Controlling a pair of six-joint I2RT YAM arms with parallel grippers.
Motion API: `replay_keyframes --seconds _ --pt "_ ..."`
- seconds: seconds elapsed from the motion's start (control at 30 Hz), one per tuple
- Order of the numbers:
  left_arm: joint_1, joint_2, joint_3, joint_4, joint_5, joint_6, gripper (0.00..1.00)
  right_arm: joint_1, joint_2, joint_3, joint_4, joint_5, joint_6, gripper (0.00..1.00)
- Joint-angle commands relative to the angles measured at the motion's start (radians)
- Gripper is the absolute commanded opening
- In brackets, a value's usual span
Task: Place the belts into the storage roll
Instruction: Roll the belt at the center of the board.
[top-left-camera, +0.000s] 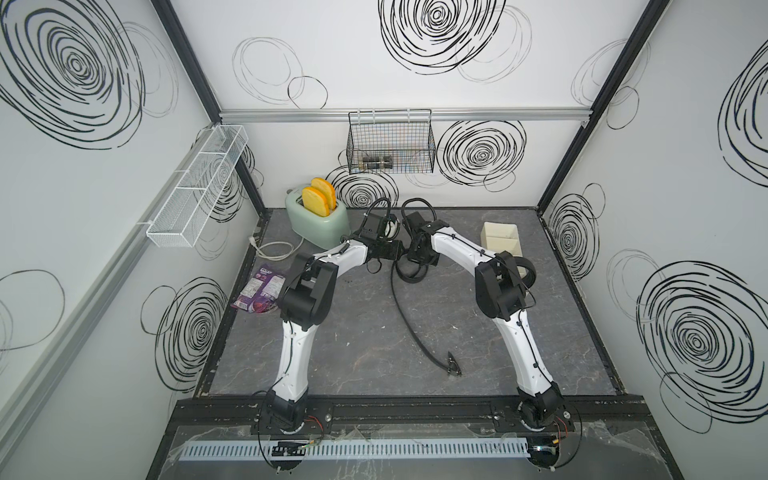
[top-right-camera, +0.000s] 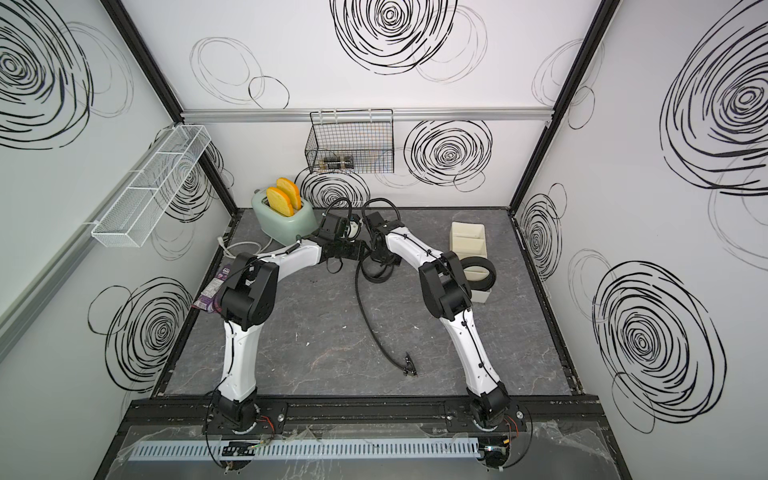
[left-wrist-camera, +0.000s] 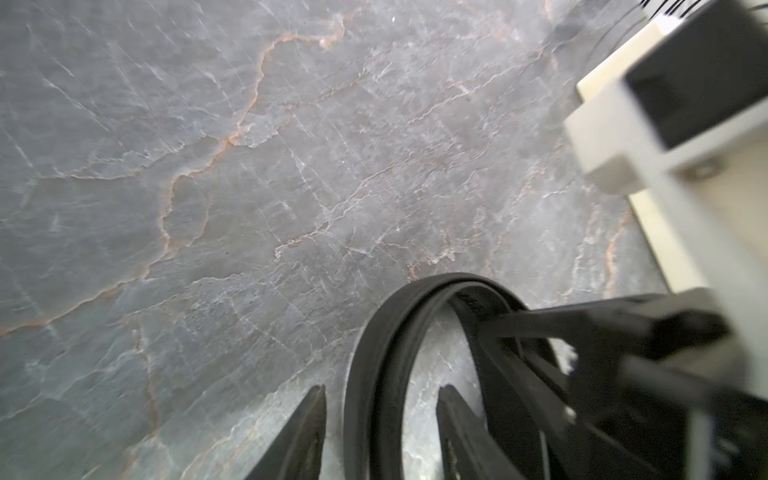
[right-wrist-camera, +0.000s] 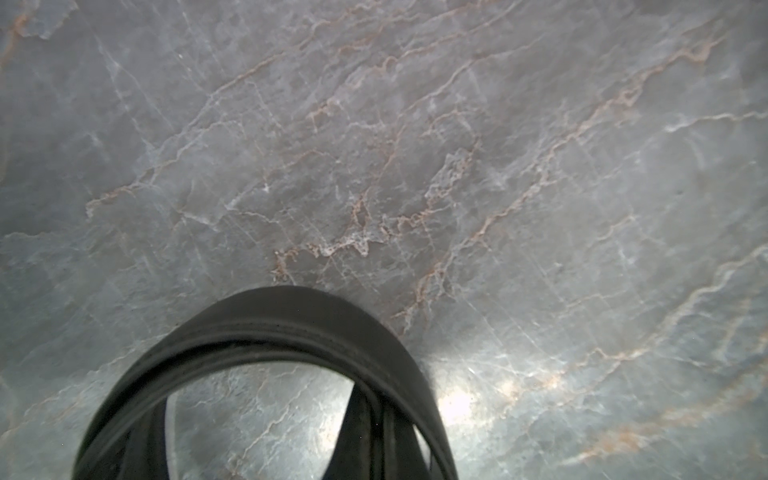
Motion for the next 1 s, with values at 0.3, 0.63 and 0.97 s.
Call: replay_keyframes --seconds 0.3,0.63,0.97 --pt "-0.038 0.135 0.167 -0.146 -0.071 0.061 0.31 0.004 0.051 -0.039 -0.136 -0.037 -0.009 0.00" --pt "-0.037 0.175 0.196 -0.245 -0.153 0.069 0.06 0.001 0.017 -0.082 -0.092 -0.055 -0.011 0.00" --pt "-0.036 0.140 0.188 -0.294 -0.212 0.076 0.00 -0.059 -0.225 -0.338 0.286 -0.153 0.000 0.44"
